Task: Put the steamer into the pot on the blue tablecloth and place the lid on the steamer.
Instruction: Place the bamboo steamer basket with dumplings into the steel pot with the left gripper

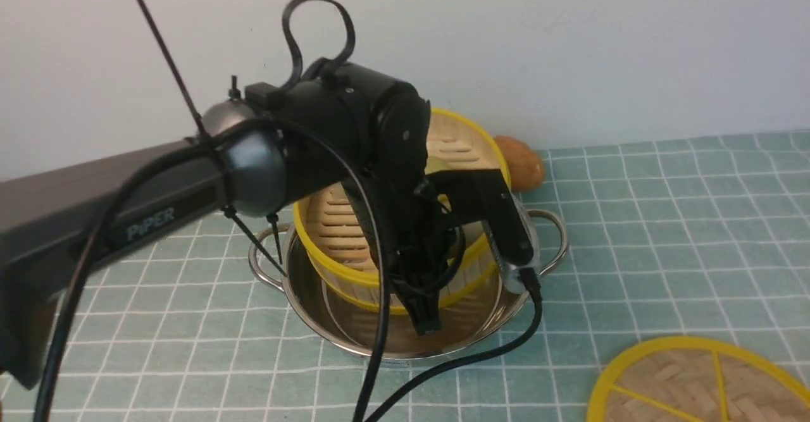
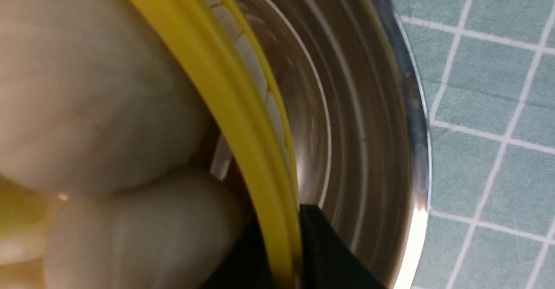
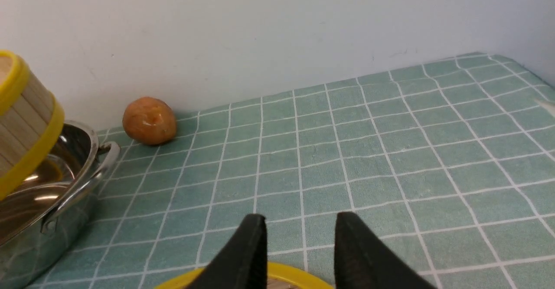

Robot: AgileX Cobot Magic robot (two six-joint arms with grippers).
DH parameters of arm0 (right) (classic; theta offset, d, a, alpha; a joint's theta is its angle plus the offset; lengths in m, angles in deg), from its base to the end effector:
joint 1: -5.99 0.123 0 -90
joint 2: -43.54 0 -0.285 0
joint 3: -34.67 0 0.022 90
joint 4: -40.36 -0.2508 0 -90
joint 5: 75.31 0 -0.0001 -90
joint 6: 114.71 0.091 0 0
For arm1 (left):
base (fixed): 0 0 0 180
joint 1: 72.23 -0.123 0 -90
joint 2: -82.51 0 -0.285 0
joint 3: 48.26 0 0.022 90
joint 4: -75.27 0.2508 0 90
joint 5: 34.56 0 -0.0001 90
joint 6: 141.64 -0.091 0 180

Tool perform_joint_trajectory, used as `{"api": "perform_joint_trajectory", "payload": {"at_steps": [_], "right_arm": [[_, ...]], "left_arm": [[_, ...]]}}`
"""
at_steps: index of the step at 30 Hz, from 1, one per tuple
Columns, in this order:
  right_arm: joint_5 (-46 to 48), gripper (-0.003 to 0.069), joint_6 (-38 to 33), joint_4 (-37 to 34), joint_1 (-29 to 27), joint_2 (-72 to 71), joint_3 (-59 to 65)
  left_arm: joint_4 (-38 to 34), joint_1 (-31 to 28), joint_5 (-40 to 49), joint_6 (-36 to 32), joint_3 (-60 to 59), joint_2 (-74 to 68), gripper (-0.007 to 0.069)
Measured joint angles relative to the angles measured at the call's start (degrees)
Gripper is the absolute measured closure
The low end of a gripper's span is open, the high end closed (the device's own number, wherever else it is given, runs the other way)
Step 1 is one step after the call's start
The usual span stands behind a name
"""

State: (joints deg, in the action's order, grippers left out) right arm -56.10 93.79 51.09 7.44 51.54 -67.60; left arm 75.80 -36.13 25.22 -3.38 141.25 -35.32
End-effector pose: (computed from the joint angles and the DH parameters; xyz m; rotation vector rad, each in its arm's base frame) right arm 0.0542 -0.0042 0.1802 0.3117 1.8029 0.1878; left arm 0.3210 -0.2332 0.2280 1.8479 2.2795 0.0275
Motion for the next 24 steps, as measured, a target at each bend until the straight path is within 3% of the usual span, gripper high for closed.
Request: {"api": "perform_joint_trajectory", "payload": {"at_steps": [18,22,24], "right_arm": [[0.0,0.0419,0.0,0.0,0.0,0.0,0.0],[0.0,0.0419,0.0,0.0,0.0,0.0,0.0],[0.0,0.0419,0.0,0.0,0.0,0.0,0.0]], "left_arm": [[-2.5,0.0,0.0,-0.6,0.1,-4.6,0.0585],[-3.4,0.0,0.3,-0.3,0.4,-4.6,0.0525],[-4.1,0.1,0.2,-0.3,0.4,-4.6,0.0449]]}}
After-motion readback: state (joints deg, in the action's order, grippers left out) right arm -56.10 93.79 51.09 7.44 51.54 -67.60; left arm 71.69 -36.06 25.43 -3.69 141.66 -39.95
